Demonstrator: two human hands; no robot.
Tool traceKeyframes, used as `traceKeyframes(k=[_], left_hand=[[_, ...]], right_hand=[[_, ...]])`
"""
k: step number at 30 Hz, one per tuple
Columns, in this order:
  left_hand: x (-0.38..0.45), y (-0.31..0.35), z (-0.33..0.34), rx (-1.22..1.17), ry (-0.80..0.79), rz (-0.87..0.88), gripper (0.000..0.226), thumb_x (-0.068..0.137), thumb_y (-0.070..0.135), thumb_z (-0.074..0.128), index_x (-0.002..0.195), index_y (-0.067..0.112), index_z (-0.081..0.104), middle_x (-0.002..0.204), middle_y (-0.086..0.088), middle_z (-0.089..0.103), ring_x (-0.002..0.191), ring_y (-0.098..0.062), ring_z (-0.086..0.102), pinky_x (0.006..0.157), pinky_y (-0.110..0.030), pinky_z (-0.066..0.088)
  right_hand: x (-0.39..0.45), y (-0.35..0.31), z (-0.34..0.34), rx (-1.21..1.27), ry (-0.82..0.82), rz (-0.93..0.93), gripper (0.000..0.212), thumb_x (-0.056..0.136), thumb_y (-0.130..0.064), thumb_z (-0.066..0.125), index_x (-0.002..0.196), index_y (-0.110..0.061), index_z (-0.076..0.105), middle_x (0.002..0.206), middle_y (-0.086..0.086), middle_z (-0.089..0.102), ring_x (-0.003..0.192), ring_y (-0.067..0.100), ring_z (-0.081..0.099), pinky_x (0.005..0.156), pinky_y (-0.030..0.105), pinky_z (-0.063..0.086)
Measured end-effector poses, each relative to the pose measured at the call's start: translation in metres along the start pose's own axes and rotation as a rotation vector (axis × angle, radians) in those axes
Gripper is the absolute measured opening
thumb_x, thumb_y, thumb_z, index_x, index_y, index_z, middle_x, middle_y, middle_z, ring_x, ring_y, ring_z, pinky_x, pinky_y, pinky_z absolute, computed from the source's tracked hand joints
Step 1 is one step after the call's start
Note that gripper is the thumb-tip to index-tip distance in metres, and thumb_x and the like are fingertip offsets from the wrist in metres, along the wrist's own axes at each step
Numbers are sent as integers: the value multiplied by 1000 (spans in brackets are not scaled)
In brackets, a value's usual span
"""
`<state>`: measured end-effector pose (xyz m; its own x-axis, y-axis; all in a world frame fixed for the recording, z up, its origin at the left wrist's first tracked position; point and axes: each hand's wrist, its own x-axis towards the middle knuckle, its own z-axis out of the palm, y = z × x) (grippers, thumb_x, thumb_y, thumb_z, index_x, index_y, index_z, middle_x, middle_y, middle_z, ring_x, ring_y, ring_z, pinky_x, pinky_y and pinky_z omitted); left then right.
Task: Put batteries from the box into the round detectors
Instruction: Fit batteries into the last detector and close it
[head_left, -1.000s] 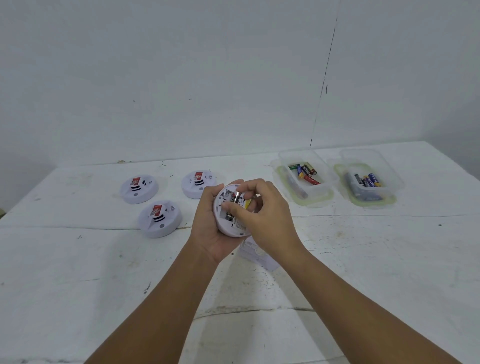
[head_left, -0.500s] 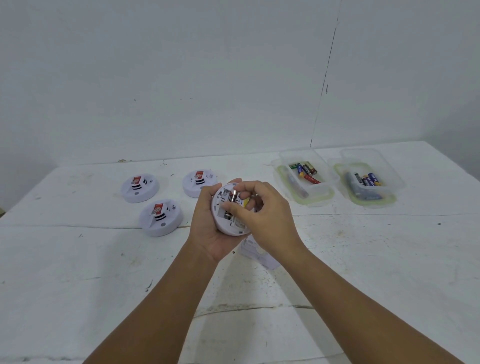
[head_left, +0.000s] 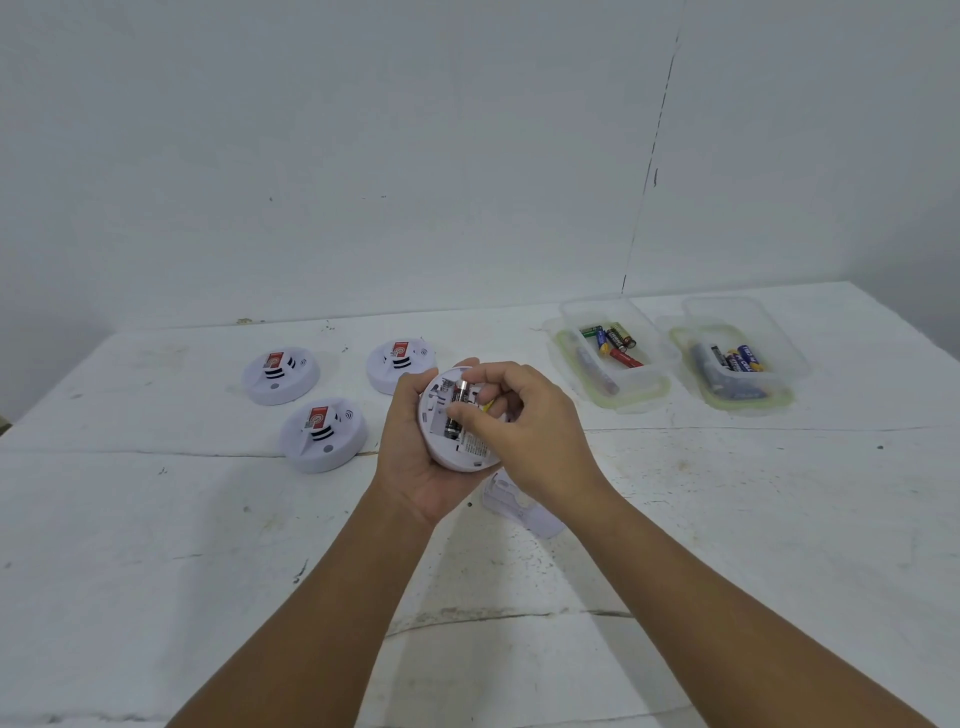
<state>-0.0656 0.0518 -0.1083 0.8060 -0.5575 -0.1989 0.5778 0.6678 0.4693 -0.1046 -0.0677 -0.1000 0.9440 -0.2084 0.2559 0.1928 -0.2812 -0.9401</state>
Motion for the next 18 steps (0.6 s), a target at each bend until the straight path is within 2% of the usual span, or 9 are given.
traceKeyframes(k=[10, 14, 18], left_hand=[[2, 4, -3, 16, -21, -5, 24, 96, 35, 51, 108, 20, 66, 101, -4, 63, 98, -23, 64, 87, -40, 52], [4, 7, -3, 48, -31, 8, 29, 94, 35, 55, 119, 21, 61, 106, -8, 67, 102, -27, 68, 88, -42, 55], [7, 10, -1, 82, -25, 32, 29, 93, 36, 56, 115, 19, 65, 105, -9, 69, 100, -27, 70, 83, -41, 57]], right_hand=[[2, 2, 0, 1, -1, -20, 29, 81, -27, 87, 108, -28, 75, 95, -5, 66, 77, 2, 58, 75, 14, 46], [4, 1, -3, -3, -20, -53, 22, 84, -27, 85, 103, -25, 73, 95, -4, 66, 79, 4, 61, 76, 15, 48], [6, 2, -4, -56, -10, -109, 12, 88, -26, 82, 96, -24, 74, 91, -3, 66, 82, 5, 61, 77, 17, 48]])
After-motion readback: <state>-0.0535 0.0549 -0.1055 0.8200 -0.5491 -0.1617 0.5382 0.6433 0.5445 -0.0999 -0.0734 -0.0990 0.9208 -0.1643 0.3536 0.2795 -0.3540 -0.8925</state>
